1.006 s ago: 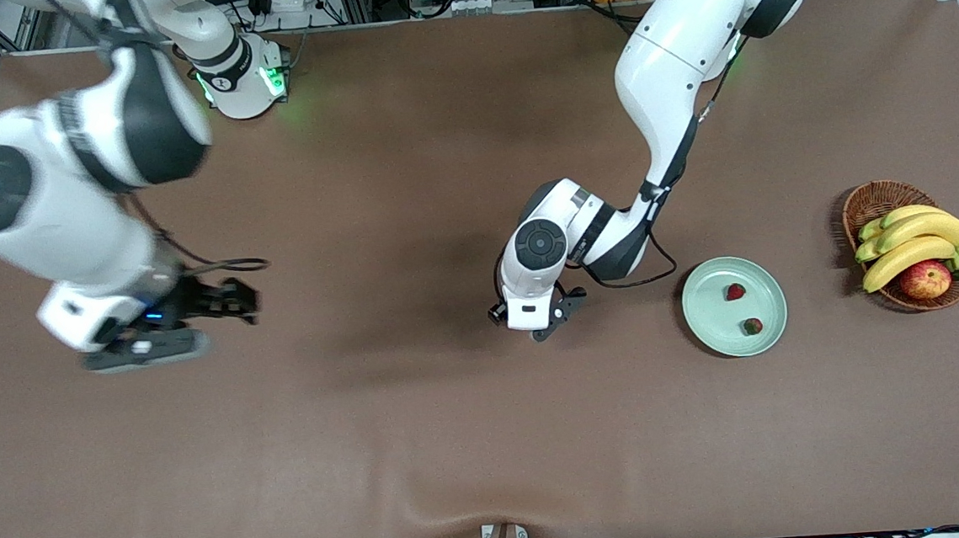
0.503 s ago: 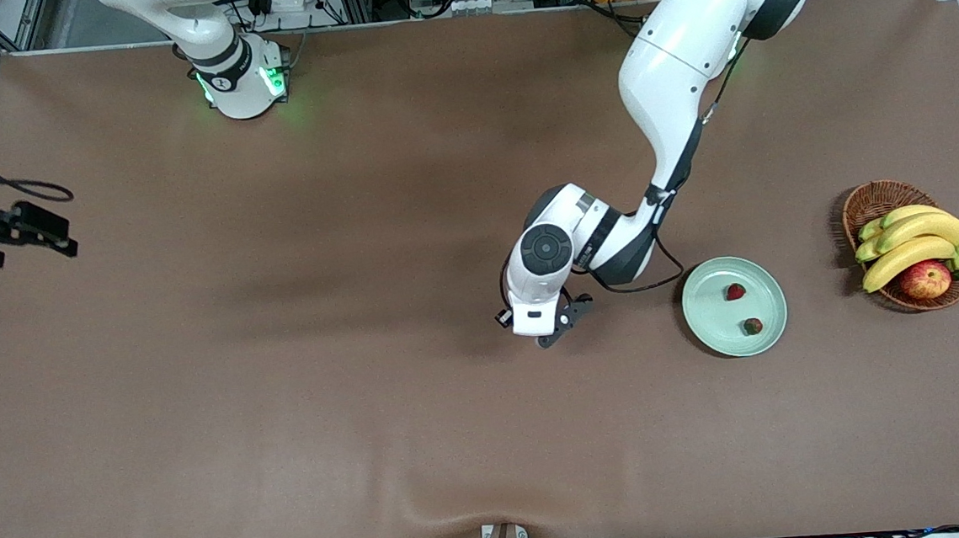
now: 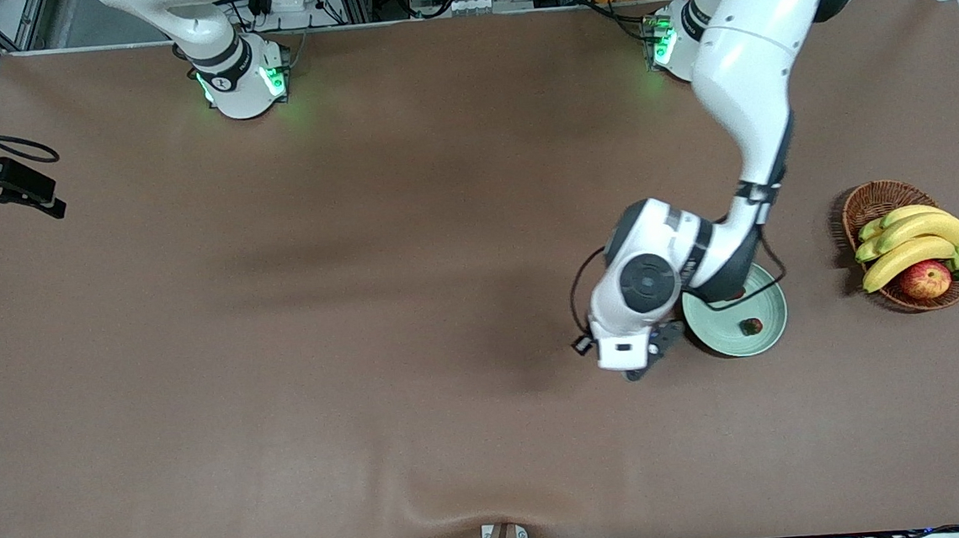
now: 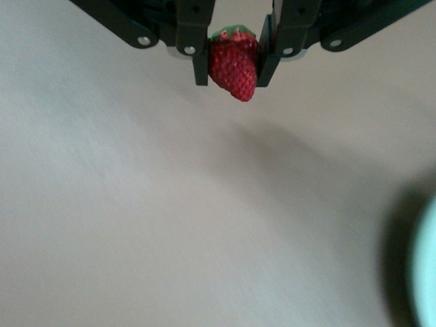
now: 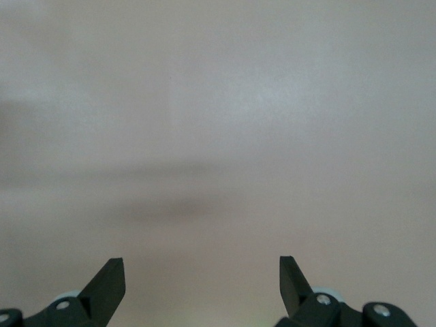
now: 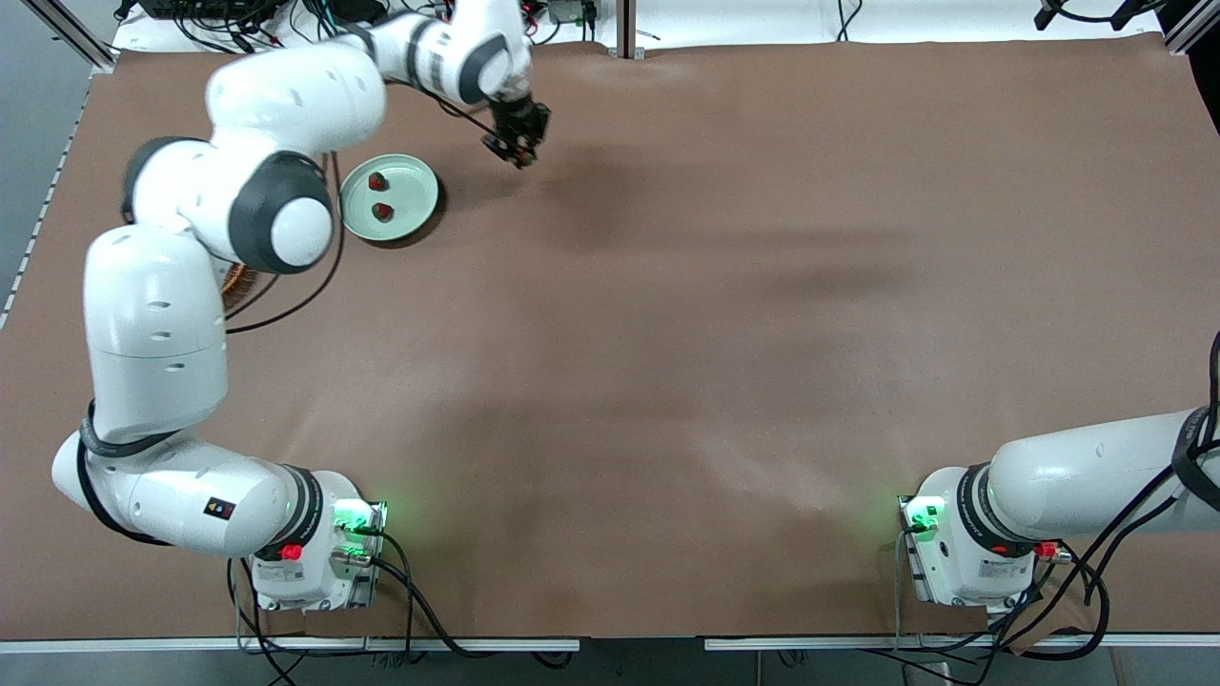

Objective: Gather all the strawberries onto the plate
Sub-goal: 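Lower the strawberry onto the plate and open the left gripper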

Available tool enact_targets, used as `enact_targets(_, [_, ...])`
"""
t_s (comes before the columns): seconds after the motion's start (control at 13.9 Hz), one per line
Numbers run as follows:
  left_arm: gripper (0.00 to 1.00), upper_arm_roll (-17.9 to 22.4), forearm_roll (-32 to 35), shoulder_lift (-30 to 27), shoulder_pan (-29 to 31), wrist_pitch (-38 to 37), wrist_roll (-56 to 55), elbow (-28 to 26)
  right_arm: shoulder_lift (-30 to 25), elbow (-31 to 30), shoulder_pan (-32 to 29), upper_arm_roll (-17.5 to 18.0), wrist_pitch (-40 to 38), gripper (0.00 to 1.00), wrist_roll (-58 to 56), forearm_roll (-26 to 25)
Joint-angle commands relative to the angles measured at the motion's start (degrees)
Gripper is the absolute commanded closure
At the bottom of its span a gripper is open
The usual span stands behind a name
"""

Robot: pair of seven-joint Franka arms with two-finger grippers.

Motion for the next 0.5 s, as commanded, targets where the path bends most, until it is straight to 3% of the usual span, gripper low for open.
enact_targets(0.0, [1.0,-0.67,1.07,-3.42,3.67,-5.29,9.48,-1.29,-1.83,-1.85,-0.56,-1.61,-1.47,0.0,-0.3,0.5])
enact_targets(0.43, [1.0,-2.25,0.54,-5.45,13.25,-7.06,24.8,-5.68,-1.92,-1.41,-0.65,-1.53,-3.32,0.0,-1.37,0.5])
